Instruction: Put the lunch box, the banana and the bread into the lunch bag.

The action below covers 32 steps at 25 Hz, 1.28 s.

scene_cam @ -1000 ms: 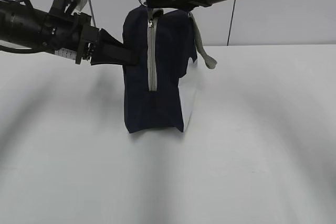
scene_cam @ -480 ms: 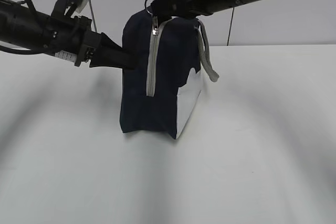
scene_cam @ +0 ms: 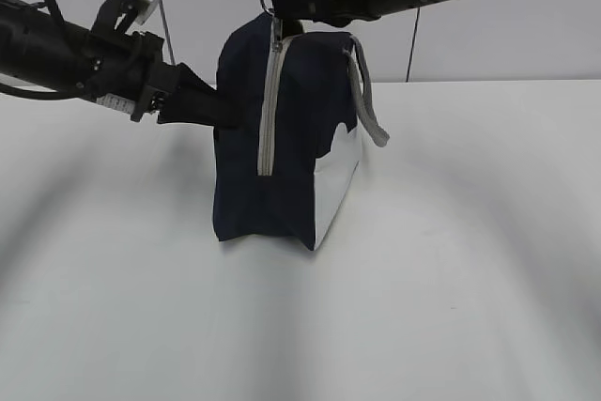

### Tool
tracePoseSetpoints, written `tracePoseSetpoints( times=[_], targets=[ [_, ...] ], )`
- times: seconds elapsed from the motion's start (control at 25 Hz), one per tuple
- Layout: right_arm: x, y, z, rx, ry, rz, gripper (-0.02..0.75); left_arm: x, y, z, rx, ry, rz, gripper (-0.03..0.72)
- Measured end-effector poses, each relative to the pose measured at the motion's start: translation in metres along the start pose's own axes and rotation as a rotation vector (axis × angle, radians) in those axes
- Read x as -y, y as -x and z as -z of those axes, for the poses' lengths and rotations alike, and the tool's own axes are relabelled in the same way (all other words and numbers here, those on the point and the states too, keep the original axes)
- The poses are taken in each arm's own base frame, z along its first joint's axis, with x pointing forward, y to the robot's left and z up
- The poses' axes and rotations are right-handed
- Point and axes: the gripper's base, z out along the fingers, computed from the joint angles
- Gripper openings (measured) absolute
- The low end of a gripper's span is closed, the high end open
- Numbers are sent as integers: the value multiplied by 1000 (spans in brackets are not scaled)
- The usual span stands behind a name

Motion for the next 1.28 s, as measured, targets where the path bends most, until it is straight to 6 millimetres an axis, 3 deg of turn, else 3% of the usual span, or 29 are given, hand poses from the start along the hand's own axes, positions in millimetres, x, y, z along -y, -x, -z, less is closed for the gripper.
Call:
tracePoseSetpoints(
  times=[0.64,1.28],
  targets=[
    [14,15,-3,60,-23,15,-16,-1,0,0,-4,18,-9,3],
    [65,0,-19,82,33,-163,-16,-1,0,0,-14,15,-30,2]
  ],
)
